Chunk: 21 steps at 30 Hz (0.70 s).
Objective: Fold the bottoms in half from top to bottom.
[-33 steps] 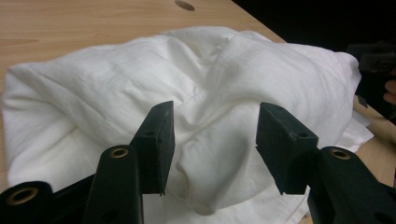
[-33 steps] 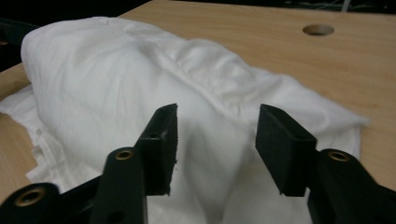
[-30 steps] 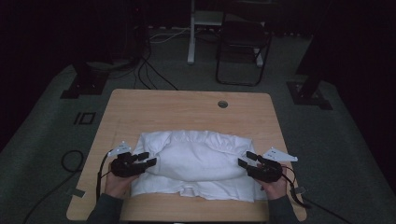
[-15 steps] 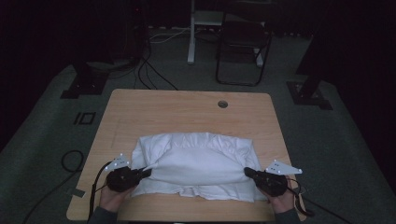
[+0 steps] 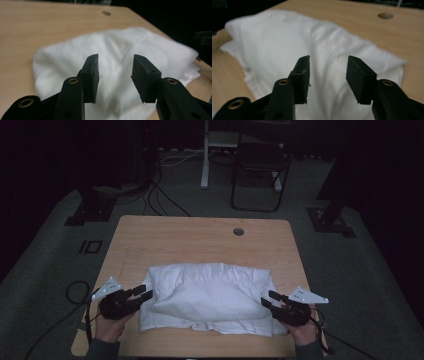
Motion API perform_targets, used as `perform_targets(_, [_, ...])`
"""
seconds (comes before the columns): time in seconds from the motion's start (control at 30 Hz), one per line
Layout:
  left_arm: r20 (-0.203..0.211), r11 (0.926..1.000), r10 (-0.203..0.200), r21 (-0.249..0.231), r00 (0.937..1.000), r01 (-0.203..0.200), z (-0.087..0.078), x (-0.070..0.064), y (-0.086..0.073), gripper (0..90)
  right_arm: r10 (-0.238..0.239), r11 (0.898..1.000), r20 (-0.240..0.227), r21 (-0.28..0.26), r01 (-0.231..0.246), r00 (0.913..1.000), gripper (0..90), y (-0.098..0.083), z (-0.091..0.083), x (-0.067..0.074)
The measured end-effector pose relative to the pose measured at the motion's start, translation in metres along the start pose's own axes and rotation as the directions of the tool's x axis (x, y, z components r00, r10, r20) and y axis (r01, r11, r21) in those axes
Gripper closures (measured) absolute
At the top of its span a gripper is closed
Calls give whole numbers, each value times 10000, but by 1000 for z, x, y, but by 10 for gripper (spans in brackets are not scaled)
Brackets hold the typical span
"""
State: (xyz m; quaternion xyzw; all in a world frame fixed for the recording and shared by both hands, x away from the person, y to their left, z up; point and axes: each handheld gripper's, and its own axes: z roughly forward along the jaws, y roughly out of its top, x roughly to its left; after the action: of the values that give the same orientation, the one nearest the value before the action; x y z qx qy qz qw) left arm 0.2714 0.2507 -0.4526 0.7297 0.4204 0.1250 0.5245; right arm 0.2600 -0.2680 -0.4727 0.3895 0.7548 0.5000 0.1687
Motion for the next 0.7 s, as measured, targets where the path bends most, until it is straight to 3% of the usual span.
perform_targets(0.17, [285,9959,830,346,9961,-839,48,-22,29,559,-240,9996,316,135,235,9992,537,26,34,8])
perform_targets(0.33, [509,9890,1155,867,9920,-1197,98,-47,37,561,-102,9995,369,314,91,9993,578,39,72,12])
perform_targets(0.37, [567,9875,1178,989,9914,-1229,107,-51,35,561,-42,9994,315,333,32,9995,578,39,78,13])
perform_targets(0.47, [527,9734,1494,1674,9874,-1562,129,-58,23,565,-46,9983,318,578,27,9995,577,35,92,14])
perform_targets(0.57, [459,9612,1592,2209,9862,-1654,140,-57,6,567,-236,9946,457,1019,189,9987,573,26,99,17])
perform_targets(0.7, [522,9595,1406,2390,9887,-1491,139,-53,-13,571,-487,9871,436,1545,414,9979,565,6,104,22])
